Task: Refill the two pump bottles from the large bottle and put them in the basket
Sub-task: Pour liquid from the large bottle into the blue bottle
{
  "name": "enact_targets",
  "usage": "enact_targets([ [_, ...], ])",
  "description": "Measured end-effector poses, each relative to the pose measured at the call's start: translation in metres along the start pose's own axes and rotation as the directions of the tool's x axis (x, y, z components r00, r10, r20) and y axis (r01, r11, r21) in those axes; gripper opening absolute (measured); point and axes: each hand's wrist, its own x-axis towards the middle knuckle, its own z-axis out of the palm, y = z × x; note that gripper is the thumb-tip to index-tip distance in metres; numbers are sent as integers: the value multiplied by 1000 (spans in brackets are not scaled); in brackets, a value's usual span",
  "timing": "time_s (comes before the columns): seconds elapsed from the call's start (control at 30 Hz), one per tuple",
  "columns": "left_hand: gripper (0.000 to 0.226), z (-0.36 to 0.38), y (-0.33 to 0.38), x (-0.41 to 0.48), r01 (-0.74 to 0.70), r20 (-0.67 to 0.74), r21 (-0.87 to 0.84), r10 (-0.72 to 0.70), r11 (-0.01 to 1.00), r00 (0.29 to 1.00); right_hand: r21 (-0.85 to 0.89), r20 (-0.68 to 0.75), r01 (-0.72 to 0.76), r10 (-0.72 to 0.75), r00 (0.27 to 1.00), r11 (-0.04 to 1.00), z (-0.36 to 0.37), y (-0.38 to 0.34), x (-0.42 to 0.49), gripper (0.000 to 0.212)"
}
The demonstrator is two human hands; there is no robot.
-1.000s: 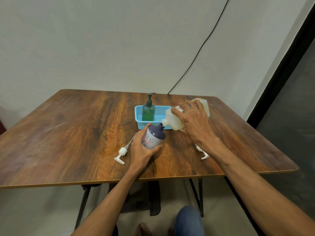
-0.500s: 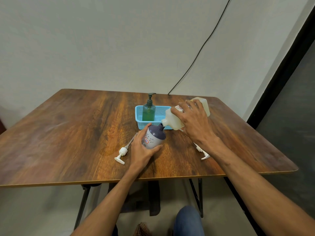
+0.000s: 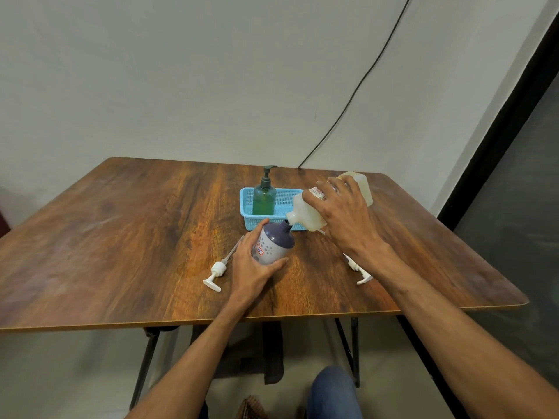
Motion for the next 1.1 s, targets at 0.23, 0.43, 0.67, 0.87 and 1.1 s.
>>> enact_targets([
  [0.23,94,0,0,0,-10,-1,-2,10,1000,1000,0,-33,17,-17,999,1000,-1,1,2,62],
  [0.43,96,-1,0,-1,-17,0,4,17,1000,1000,1,-41,22,-21,999,1000,-1,0,2,63],
  [0.67,94,0,-1,-1,-14,-11,-22,14,1000,1000,18,-23,27,-26,999,999,-3,-1,4,64],
  [0.87,95,0,-3,0,-8,-4,-28,8,1000,1000,5,-17,33,-33,999,999,-5,-1,5,67],
  [1.1,95,2,-4,0,8,-4,-30,-8,1000,1000,-20,-20,48,-48,999,999,-5,-1,6,65],
])
